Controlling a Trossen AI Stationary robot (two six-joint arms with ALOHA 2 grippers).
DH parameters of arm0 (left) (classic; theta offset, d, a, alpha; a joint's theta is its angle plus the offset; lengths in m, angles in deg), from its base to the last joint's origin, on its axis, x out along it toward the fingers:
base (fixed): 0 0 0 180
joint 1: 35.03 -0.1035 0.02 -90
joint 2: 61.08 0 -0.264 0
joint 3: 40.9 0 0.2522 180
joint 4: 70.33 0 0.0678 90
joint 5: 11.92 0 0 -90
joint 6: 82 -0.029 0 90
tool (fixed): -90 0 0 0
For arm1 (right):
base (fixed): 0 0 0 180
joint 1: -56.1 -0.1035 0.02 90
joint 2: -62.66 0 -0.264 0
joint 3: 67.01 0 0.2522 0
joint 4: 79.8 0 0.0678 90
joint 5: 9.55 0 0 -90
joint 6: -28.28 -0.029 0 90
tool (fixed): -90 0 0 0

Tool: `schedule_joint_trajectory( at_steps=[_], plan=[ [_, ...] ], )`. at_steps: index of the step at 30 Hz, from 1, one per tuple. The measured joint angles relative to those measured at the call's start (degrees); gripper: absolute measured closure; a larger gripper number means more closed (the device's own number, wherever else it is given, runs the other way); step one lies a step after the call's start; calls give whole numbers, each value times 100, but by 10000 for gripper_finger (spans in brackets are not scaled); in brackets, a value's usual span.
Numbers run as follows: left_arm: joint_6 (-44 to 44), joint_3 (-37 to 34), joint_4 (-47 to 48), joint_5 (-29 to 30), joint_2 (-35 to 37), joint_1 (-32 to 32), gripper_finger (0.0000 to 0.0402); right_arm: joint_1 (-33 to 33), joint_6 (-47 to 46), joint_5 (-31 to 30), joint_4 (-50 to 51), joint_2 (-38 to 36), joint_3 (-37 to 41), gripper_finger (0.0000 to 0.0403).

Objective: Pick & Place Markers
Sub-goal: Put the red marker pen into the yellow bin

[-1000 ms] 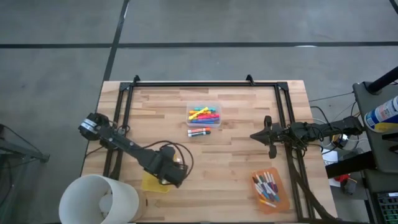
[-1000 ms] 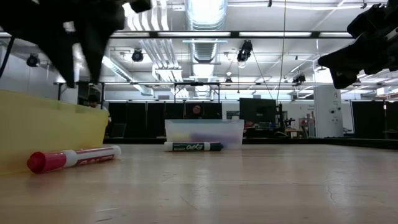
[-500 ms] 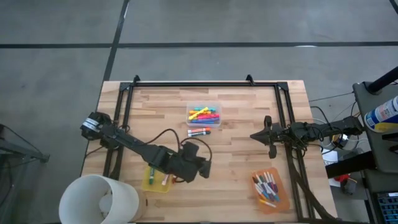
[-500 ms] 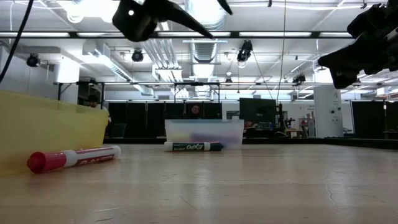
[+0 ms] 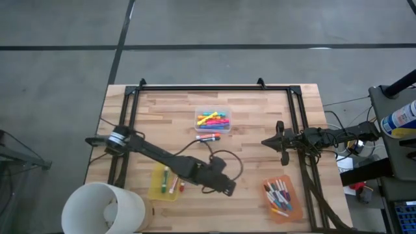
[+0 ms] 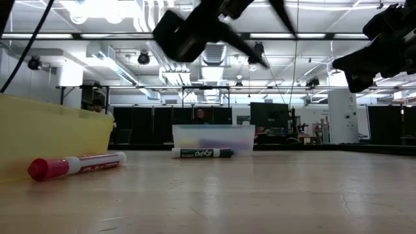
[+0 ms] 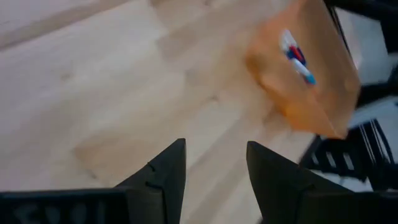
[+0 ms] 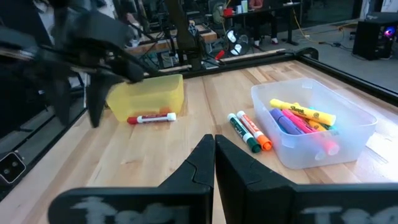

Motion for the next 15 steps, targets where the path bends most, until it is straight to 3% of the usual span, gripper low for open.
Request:
schedule_joint_trajectory(
  at_steps=[2,4,9,15],
  plan=[
    [-166,700,760,-218,-243,-13,241,0,0,2,1,-1,0,394],
    [-138,1365,2104,-266,-506,-10,242,1,2,0,-1,-1,0,394],
    [768,2640,5479,-243,-1196,3,243,-1,1,2,0,-3,0,394],
    [661,2976,5998,-295,-1804,5,243,-1,0,0,1,-1,0,394]
  ],
)
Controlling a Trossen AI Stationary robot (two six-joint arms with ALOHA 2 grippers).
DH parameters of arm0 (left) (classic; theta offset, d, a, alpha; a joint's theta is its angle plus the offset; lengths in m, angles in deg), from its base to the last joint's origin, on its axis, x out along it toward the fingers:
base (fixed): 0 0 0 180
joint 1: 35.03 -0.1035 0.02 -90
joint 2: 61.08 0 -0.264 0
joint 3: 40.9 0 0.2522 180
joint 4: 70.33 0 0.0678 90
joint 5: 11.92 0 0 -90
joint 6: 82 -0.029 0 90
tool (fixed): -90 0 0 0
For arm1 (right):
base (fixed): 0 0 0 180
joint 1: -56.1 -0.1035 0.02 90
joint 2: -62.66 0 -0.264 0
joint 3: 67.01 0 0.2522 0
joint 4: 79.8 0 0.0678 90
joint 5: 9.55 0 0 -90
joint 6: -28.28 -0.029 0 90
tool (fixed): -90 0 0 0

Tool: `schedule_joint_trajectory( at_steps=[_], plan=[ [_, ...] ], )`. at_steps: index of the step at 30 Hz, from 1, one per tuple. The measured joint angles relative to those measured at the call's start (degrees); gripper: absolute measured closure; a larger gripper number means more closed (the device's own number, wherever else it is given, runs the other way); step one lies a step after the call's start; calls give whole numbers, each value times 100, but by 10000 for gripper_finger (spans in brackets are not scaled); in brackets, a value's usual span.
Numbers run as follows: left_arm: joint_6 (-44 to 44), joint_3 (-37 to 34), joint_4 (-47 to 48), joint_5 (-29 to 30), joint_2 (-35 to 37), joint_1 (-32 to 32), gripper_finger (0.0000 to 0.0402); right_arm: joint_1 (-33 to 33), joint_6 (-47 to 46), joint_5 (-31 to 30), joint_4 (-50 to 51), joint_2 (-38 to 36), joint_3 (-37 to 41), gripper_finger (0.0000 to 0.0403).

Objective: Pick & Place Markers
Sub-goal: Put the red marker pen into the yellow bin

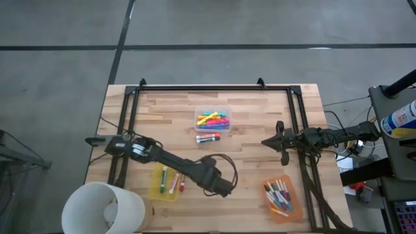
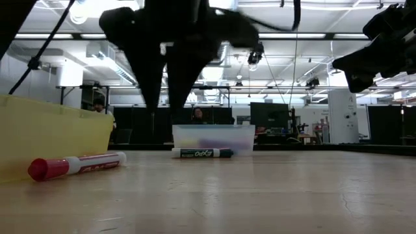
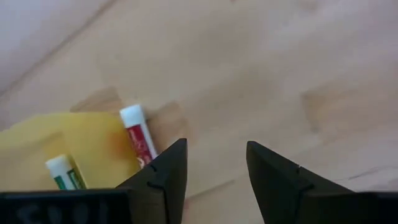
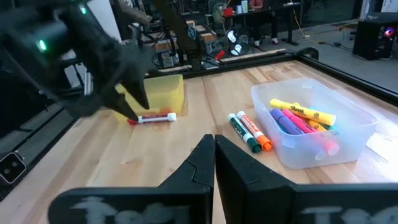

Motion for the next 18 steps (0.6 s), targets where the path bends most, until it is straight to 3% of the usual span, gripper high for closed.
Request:
schedule_joint_trajectory(
  at_steps=[5,18],
  plan=[
    [-61,-172,269,-355,-244,-39,243,0,1,2,0,0,0,394],
    [224,-944,261,-357,-211,-147,243,0,0,2,0,0,0,394]
  ],
)
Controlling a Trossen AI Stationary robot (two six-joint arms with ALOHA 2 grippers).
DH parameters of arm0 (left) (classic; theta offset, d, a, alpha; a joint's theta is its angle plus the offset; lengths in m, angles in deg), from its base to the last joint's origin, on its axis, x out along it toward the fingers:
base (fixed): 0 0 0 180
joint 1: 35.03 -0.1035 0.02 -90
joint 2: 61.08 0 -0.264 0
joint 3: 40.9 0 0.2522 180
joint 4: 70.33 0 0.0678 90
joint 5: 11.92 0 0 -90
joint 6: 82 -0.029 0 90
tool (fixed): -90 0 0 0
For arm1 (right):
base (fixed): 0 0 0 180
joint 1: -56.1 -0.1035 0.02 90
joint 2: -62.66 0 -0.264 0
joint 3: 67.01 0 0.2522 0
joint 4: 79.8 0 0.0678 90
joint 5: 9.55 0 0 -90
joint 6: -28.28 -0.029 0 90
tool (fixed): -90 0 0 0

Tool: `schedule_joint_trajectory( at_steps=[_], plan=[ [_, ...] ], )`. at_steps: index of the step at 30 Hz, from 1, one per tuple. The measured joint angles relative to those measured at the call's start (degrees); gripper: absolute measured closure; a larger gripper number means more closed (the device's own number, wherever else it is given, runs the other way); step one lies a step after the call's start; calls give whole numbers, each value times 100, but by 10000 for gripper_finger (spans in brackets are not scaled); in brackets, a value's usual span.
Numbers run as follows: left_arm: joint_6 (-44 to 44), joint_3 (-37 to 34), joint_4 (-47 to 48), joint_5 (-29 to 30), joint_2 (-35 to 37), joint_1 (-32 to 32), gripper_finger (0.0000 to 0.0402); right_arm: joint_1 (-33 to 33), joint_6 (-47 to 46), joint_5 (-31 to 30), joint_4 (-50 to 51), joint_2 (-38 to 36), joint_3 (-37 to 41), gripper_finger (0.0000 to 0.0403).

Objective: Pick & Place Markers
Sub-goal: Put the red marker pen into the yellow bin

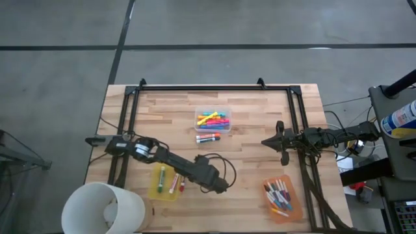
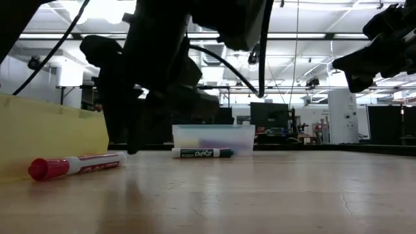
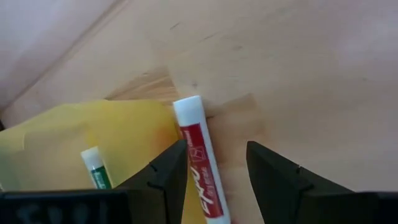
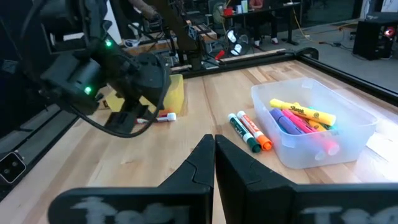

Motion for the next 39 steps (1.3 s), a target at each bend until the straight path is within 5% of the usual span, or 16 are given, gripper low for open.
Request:
schedule_joint_trajectory(
  at_steps=[19,28,39],
  plan=[
    [-394,-614,-653,-415,33,-191,245,1,0,0,0,1,0,394],
    [-593,-474,-922,-540,33,-203,353,-1,2,0,0,1,0,394],
    [-671,94,-891,-429,54,-207,359,0,0,0,0,1,0,394]
  ],
)
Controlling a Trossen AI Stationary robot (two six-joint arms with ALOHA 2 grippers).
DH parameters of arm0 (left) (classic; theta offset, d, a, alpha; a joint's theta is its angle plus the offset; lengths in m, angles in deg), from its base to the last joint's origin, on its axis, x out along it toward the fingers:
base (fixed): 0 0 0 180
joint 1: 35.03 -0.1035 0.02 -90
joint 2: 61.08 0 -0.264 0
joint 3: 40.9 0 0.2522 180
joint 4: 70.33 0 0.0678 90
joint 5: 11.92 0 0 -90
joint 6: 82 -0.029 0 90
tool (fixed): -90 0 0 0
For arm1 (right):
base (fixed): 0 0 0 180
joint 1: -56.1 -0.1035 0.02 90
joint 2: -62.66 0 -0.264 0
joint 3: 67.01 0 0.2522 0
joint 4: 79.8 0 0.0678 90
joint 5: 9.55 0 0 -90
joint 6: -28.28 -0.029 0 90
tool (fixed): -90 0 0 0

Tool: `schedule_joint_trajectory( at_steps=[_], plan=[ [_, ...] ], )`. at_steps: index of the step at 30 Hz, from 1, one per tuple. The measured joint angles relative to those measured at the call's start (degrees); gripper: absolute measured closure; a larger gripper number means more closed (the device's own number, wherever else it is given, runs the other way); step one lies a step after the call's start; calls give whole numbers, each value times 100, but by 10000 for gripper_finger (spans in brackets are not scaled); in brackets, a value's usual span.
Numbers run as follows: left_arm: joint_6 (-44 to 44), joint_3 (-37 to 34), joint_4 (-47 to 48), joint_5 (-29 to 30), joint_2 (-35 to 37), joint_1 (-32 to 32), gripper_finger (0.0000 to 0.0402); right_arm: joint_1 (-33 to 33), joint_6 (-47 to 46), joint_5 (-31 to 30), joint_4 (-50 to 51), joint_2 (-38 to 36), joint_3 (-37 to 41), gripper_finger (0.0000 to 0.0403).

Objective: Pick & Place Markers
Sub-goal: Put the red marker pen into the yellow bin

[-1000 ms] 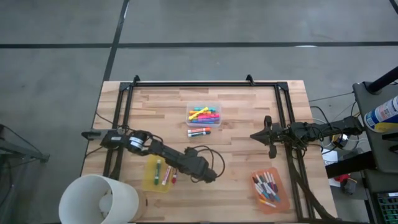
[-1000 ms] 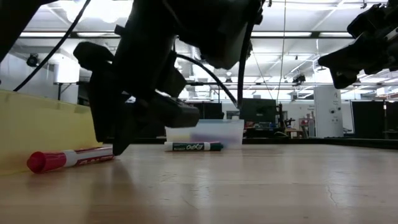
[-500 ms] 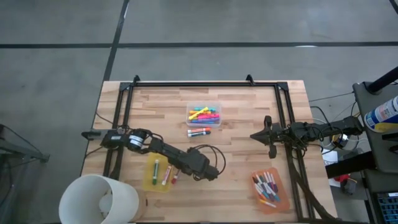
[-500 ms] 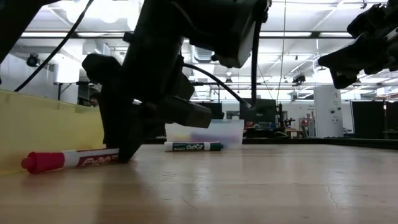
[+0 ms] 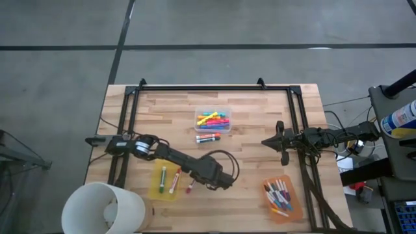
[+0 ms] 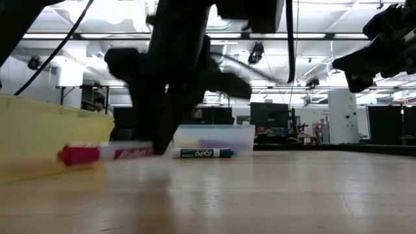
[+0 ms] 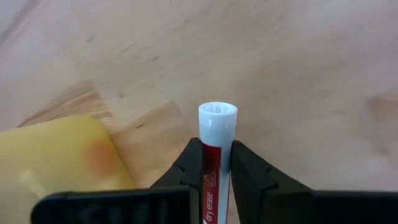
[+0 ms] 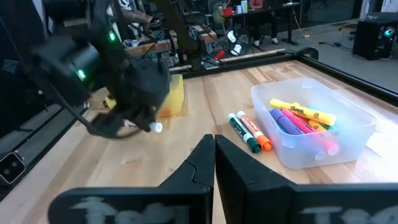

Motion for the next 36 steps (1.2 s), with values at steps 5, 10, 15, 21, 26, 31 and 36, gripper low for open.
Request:
schedule_joint_trajectory(
  at_steps=[5,10,15,21,26,31,36],
  plan=[
    [76,441,559,49,181,6,359,2,0,0,0,0,0,394],
    [296,626,844,115,553,70,359,0,0,0,0,0,0,394],
    [624,643,799,216,921,214,359,2,1,-2,0,1,-2,394],
    [742,698,875,347,1270,317,359,2,1,0,1,1,-2,394],
    [817,695,891,337,1454,420,359,2,0,0,0,1,-2,394],
    [867,695,891,285,1496,471,359,1,1,0,0,1,-2,394],
    [1044,409,888,155,1522,584,359,2,0,0,0,1,-2,394]
  ],
)
